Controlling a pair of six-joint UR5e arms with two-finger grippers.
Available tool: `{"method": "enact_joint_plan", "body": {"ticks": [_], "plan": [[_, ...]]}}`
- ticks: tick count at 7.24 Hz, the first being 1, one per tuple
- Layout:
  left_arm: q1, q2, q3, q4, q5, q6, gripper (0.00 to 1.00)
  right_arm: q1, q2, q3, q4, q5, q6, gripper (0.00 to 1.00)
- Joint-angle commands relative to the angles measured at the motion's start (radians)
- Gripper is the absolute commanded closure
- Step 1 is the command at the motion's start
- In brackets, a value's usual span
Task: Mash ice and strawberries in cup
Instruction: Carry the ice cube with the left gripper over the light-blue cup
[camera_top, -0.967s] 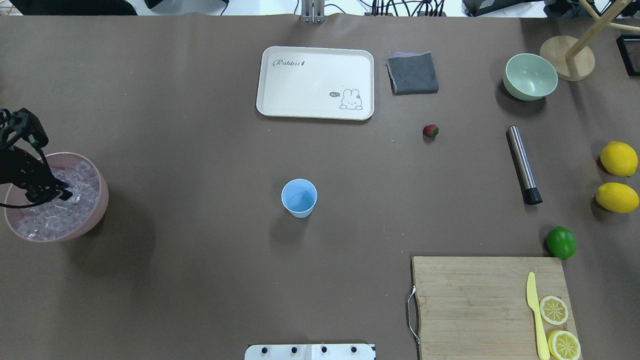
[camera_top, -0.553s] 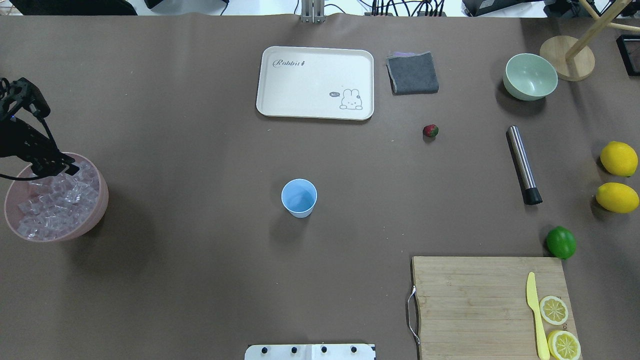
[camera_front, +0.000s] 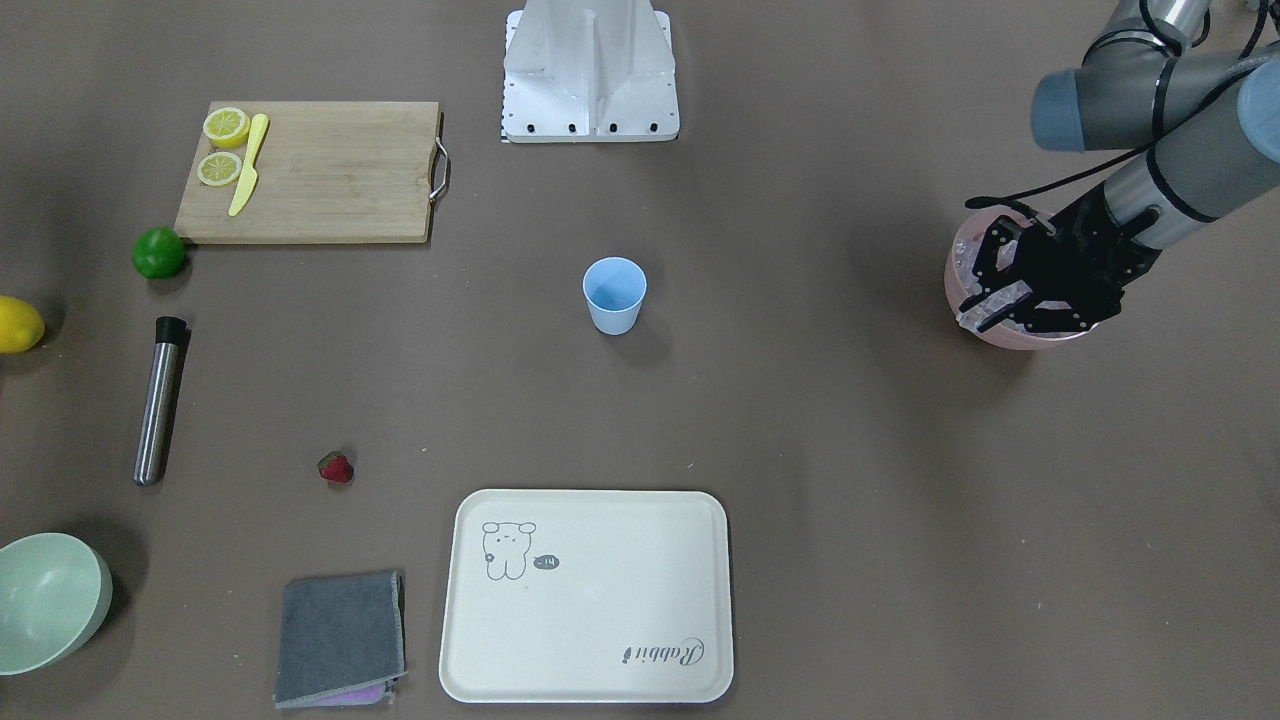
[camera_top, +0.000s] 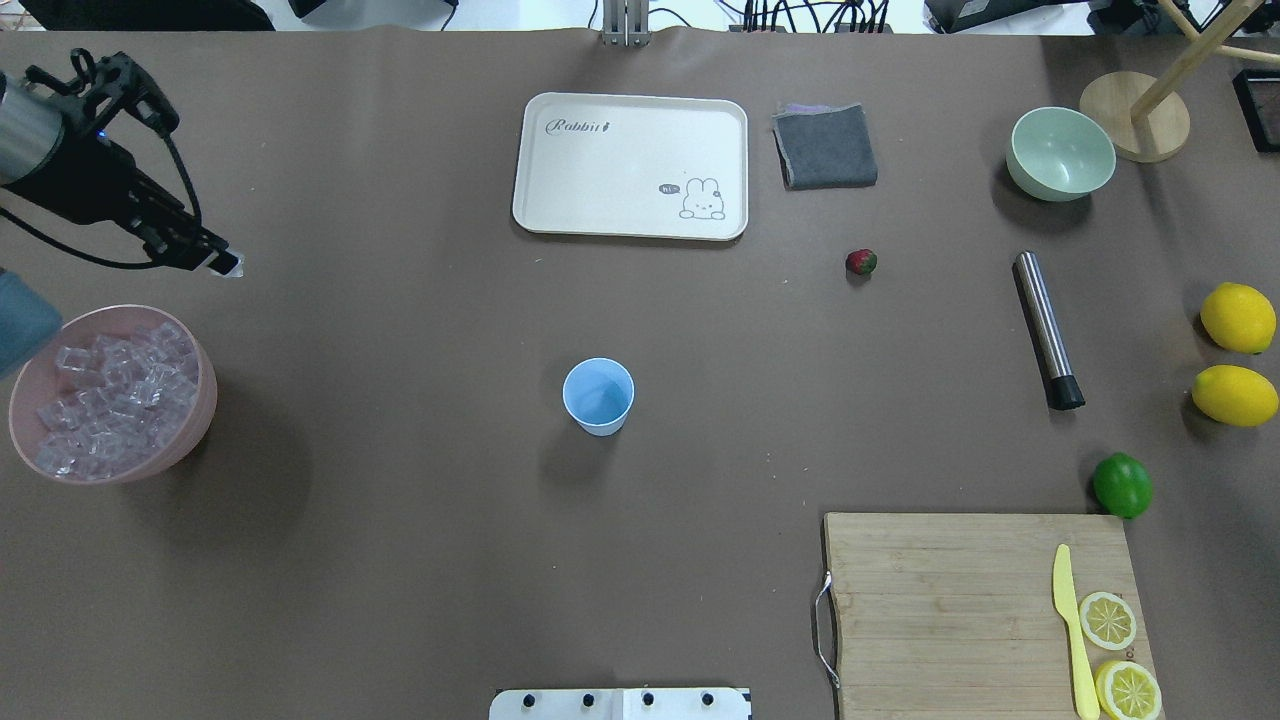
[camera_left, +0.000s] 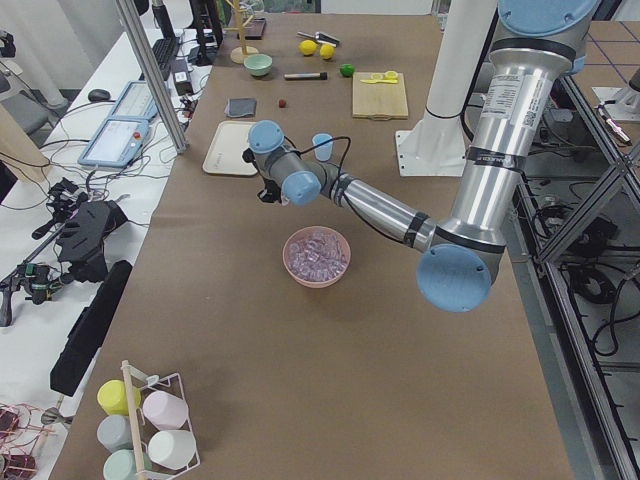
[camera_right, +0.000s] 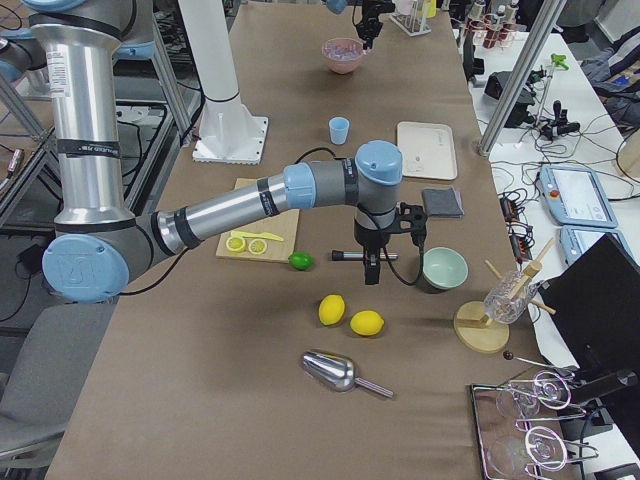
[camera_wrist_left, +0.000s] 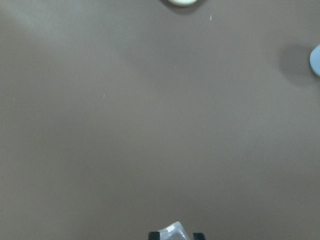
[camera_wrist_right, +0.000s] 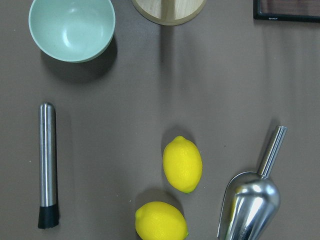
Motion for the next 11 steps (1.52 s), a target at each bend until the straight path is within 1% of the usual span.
{"method": "enact_joint_plan", "body": {"ticks": [1,3,4,5,6,7,8,10,11], "plan": [[0.072,-0.129,0.004,0.026,0.001,-0.163,1.0,0.0,0.0,-0.002,0.0,0.0,0.0,0.0],[0.177,-0.227,0.002,0.017,0.013,-0.353,1.0,0.0,-0.001,0.001,0.0,0.0,0.003,0.0],[0.214,-0.26,-0.001,0.012,0.013,-0.407,1.0,0.0,-0.001,-0.001,0.0,0.0,0.002,0.0],[0.264,-0.298,-0.002,0.012,0.068,-0.464,1.0,0.0,-0.001,0.001,0.0,0.0,0.0,0.0],[0.339,-0.312,0.001,-0.015,0.15,-0.505,1.0,0.0,-0.001,0.002,0.0,0.0,0.0,0.0],[0.413,-0.312,0.01,-0.081,0.251,-0.565,1.0,0.0,-0.001,0.004,0.001,-0.001,-0.002,0.0],[0.45,-0.314,0.034,-0.122,0.293,-0.578,1.0,0.0,-0.001,0.005,0.002,-0.001,0.0,0.0],[0.505,-0.337,0.083,-0.162,0.379,-0.584,1.0,0.0,-0.003,0.007,0.0,-0.001,0.0,0.0],[0.51,-0.337,0.09,-0.167,0.381,-0.584,1.0,0.0,-0.003,0.007,0.0,-0.001,0.0,0.0]]}}
